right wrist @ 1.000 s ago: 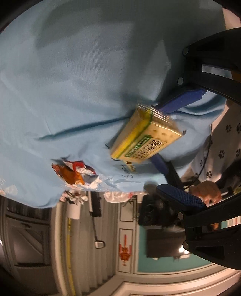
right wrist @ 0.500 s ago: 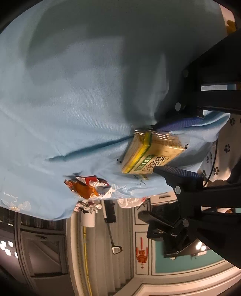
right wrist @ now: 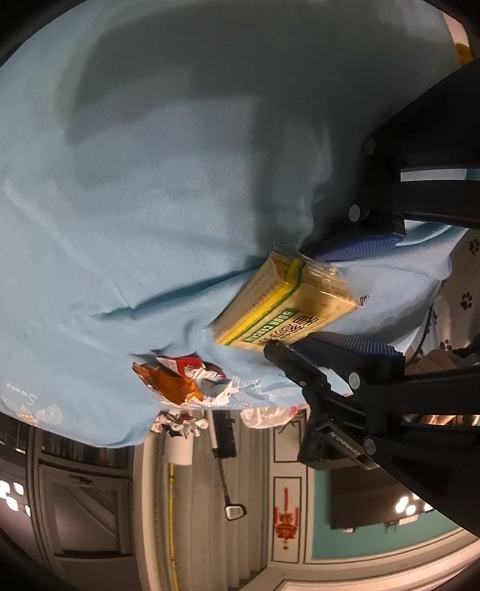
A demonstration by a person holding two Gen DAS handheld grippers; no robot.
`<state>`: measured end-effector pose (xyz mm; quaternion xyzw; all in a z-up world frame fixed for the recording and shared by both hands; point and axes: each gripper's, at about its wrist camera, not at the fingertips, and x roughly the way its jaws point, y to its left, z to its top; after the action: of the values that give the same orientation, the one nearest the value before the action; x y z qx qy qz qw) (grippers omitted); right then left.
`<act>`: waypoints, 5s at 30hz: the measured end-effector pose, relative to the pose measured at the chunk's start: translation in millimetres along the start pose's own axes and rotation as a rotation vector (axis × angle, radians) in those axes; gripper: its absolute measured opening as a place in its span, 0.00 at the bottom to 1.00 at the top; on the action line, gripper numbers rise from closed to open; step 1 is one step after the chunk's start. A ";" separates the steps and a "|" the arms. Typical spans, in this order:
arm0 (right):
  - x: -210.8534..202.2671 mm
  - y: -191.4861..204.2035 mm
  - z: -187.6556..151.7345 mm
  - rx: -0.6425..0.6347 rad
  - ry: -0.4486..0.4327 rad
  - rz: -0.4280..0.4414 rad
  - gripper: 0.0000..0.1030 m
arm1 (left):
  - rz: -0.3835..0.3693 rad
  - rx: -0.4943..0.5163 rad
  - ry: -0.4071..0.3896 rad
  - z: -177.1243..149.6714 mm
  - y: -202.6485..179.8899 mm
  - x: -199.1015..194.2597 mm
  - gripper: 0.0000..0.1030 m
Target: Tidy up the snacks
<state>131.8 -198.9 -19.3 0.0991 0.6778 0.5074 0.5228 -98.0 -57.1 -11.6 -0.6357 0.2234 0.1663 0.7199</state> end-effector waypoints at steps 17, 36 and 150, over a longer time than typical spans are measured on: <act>-22.1 21.8 -14.4 -0.187 -0.116 -0.008 0.20 | -0.024 0.153 -0.086 -10.2 -27.1 -9.0 0.04; -32.8 45.2 -8.7 -0.231 -0.177 -0.078 0.21 | 0.031 0.063 -0.045 -3.2 -3.5 -15.1 0.18; -279.9 -89.9 86.5 0.053 -0.646 0.150 0.25 | 0.012 0.598 0.146 -74.4 -310.7 234.1 0.35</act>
<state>358.8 -376.3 85.2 0.3182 0.4808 0.4691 0.6690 254.2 -183.5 118.0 -0.4048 0.3173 0.0513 0.8560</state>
